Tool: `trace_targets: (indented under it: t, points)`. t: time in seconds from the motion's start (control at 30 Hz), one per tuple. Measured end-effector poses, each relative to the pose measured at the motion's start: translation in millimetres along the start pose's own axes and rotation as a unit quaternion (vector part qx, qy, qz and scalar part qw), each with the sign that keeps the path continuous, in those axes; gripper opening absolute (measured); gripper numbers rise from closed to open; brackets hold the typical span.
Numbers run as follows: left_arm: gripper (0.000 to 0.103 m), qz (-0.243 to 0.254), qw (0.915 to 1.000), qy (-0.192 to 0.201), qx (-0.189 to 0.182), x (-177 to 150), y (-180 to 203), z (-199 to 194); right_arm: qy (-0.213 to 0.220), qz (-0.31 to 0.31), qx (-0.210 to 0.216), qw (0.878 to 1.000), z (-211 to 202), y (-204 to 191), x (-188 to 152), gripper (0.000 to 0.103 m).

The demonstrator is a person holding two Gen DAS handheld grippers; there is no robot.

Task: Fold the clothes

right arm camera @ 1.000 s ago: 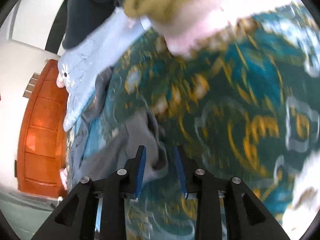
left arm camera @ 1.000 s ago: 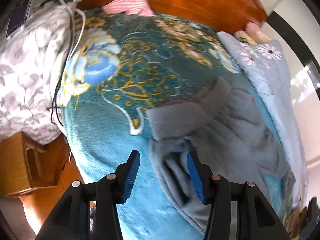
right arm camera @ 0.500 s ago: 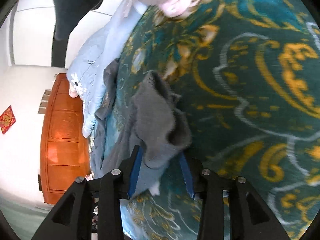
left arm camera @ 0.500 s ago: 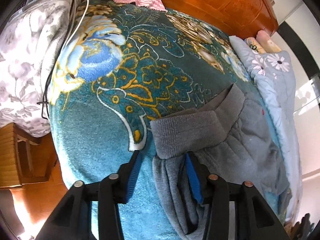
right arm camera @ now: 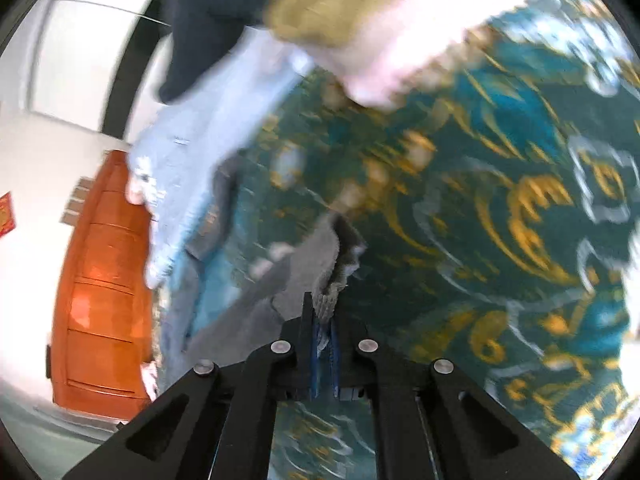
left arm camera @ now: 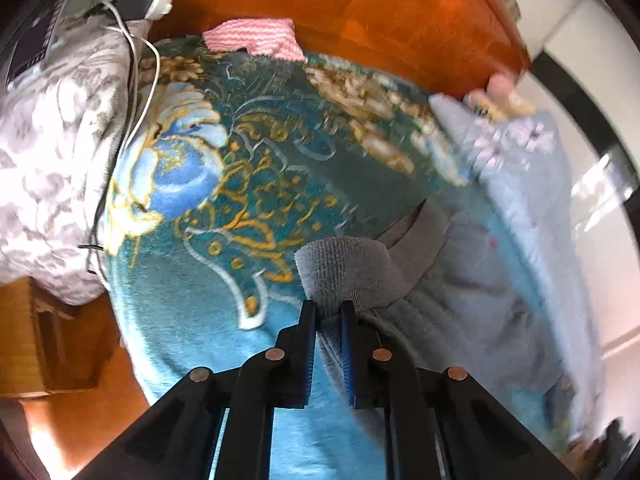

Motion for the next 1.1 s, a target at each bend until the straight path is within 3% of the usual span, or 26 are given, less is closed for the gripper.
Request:
trace_targets:
  t: [0.17, 0.37, 0.5, 0.6, 0.8, 0.87, 1.0, 1.1]
  points:
    - [0.013, -0.039, 0.9990, -0.019, -0.006, -10, -17, 16, -0.019, 0.030, -0.001, 0.999, 16, 21, -6, 0.005]
    - [0.017, -0.016, 0.9993, -0.024, -0.022, -3, -11, 8, -0.017, 0.002, -0.027, 1.000, 3, 17, 8, 0.009]
    - [0.022, 0.007, 0.9997, 0.002, 0.024, 4, -12, -8, 0.014, -0.016, -0.080, 0.997, -13, 14, 22, 0.011]
    - [0.024, 0.009, 0.9991, 0.017, 0.038, 11, -9, -17, 0.019, -0.053, -0.071, 0.996, -8, -13, 31, 0.011]
    - [0.037, 0.062, 0.9977, 0.027, -0.004, 5, 55, -18, -0.034, -0.141, -0.007, 0.989, 82, -118, 41, 0.013]
    - [0.040, 0.090, 0.9956, 0.019, -0.018, -7, 76, -14, -0.053, -0.158, 0.015, 0.986, 126, -160, 51, 0.039]
    - [0.043, 0.126, 0.9913, -0.005, -0.039, -28, 99, -3, -0.062, -0.159, 0.006, 0.985, 194, -210, 78, 0.041]
    - [0.045, 0.116, 0.9914, -0.018, -0.058, -39, 97, 2, -0.051, -0.130, -0.013, 0.990, 221, -219, 102, 0.041]
Point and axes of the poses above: each gripper's, at about its wrist camera, not at the fingertips, and z roughly the way its jaws point, y to its right, x to its top, the point moved 3 cm from there along z, roughly the way its jaws point, and after that the axes turned 5 degrees about -y, right-handed, at the moved point
